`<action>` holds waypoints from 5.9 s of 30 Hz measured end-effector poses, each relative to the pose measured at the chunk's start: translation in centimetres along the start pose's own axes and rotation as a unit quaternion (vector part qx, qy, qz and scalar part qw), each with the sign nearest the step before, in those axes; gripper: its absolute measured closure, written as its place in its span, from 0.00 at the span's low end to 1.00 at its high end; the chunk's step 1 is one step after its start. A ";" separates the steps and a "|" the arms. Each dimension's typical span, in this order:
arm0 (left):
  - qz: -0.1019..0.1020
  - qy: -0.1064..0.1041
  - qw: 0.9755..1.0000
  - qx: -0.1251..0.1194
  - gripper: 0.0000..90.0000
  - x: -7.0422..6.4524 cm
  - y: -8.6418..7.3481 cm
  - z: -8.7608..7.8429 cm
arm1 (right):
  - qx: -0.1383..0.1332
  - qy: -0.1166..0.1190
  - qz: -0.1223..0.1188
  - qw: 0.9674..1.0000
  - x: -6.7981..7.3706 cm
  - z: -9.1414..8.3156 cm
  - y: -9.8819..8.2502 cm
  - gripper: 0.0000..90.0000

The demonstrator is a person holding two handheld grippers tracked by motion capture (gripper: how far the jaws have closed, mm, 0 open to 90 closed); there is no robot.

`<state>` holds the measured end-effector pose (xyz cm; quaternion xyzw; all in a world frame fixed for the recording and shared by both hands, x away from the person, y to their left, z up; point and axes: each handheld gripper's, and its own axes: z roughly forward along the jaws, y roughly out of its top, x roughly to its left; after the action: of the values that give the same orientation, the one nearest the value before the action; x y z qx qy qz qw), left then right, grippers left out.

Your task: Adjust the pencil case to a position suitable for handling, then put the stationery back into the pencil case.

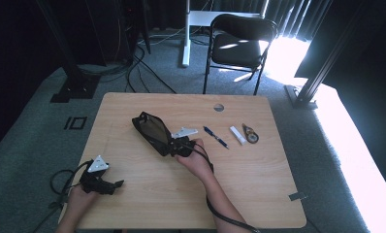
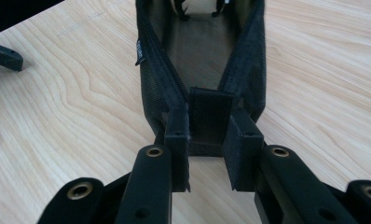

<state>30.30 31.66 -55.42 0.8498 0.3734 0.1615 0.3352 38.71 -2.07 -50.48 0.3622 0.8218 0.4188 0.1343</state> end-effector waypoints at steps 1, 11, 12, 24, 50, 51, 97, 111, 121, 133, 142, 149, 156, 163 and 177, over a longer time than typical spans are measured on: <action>0.000 0.000 1.000 0.000 0.02 0.0 0.0 0.0 | -0.002 0.000 0.003 1.000 -0.2 -0.4 -0.2 0.81; 0.000 0.000 1.000 0.000 0.02 0.0 0.0 0.0 | -0.001 -0.010 0.014 1.000 -1.5 -4.1 -2.8 0.81; 0.000 0.000 1.000 0.000 0.02 0.0 0.0 0.0 | 0.000 -0.009 0.016 1.000 -1.6 -4.4 -3.1 0.81; -0.001 0.000 1.000 0.000 0.02 0.0 0.0 0.0 | 0.002 -0.021 0.031 0.999 -2.9 -7.5 -6.4 0.81; 0.001 0.000 1.000 0.000 0.02 0.0 0.0 0.0 | 0.011 -0.027 0.047 0.998 -2.9 -12.9 -11.0 0.81; 0.001 0.000 1.000 0.000 0.02 0.0 0.0 0.0 | 0.010 -0.031 0.050 0.998 -3.0 -13.2 -11.2 0.81; 0.000 0.000 1.000 0.000 0.02 0.0 0.0 0.0 | -0.074 -0.120 0.079 0.987 -11.6 -17.3 -9.5 0.34; -0.001 0.000 1.000 0.000 0.02 0.0 0.0 0.0 | -0.056 -0.152 0.084 0.983 -17.5 -12.8 -7.6 0.40; 0.000 0.000 1.000 0.000 0.02 0.0 0.0 0.0 | -0.019 -0.166 0.087 0.982 -20.5 -10.2 -6.6 0.51; 0.000 0.000 1.000 0.000 0.02 0.0 0.0 0.0 | 0.033 -0.172 0.091 0.980 -22.0 -7.4 -6.5 0.60; 0.000 0.000 1.000 0.000 0.02 0.0 0.0 0.0 | 0.069 -0.171 0.081 0.980 -21.8 -6.2 -6.8 0.71; 0.000 0.000 1.000 0.000 0.02 0.0 0.0 0.0 | 0.083 -0.167 0.085 0.979 -21.7 -5.7 -6.7 0.76; 0.000 0.000 1.000 0.000 0.02 0.0 0.0 0.0 | 0.082 -0.166 0.099 0.978 -21.2 -5.4 -6.6 0.77; -0.002 0.002 1.000 0.000 0.02 -0.1 0.0 0.0 | 0.103 -0.165 0.125 0.973 -20.6 -5.8 -6.2 0.78; -0.002 0.002 1.000 0.000 0.02 0.0 0.0 0.0 | 0.070 -0.154 0.135 0.976 -19.2 -8.5 -5.1 0.78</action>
<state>30.24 31.65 -55.42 0.8489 0.3757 0.1622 0.3346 45.22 -22.68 -50.87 0.5382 0.7623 0.3136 0.1757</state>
